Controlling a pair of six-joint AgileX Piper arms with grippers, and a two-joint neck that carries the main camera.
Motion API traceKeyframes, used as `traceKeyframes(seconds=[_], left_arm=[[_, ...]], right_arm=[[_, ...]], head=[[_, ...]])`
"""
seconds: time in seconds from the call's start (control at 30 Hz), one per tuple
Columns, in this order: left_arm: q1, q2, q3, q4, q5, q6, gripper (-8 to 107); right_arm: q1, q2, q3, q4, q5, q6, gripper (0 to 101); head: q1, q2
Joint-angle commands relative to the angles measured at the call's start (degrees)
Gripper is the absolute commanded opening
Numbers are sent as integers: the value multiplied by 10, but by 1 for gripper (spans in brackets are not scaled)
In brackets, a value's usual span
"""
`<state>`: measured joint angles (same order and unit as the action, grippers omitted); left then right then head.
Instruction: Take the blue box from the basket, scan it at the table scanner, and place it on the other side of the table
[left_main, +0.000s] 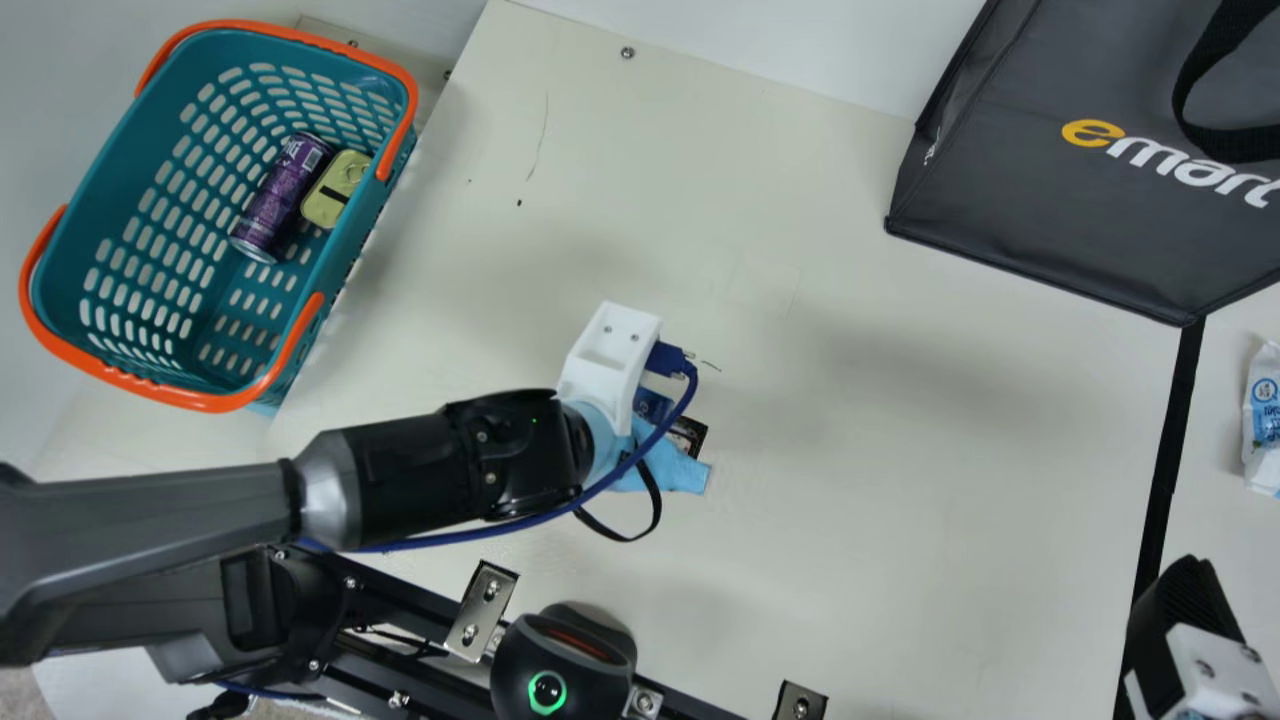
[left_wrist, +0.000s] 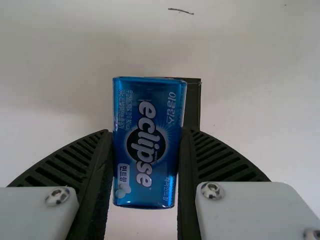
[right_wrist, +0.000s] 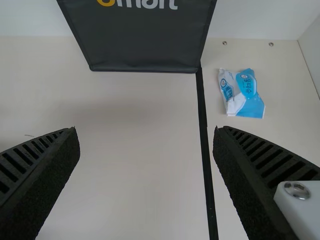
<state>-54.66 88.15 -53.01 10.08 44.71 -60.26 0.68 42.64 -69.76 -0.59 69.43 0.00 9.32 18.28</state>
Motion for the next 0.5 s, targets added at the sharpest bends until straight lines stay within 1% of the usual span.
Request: traceKeyframes(seconds=[0.0, 0.47], left_arm=[[-3, 4, 2, 1, -5, -9, -8], [-22, 32, 3, 12, -27, -51, -8]], right_arm=[[0, 0, 0, 0, 0, 0, 95], [0, 0, 0, 0, -1, 0, 95]], head=[[-14, 1], [-14, 1]])
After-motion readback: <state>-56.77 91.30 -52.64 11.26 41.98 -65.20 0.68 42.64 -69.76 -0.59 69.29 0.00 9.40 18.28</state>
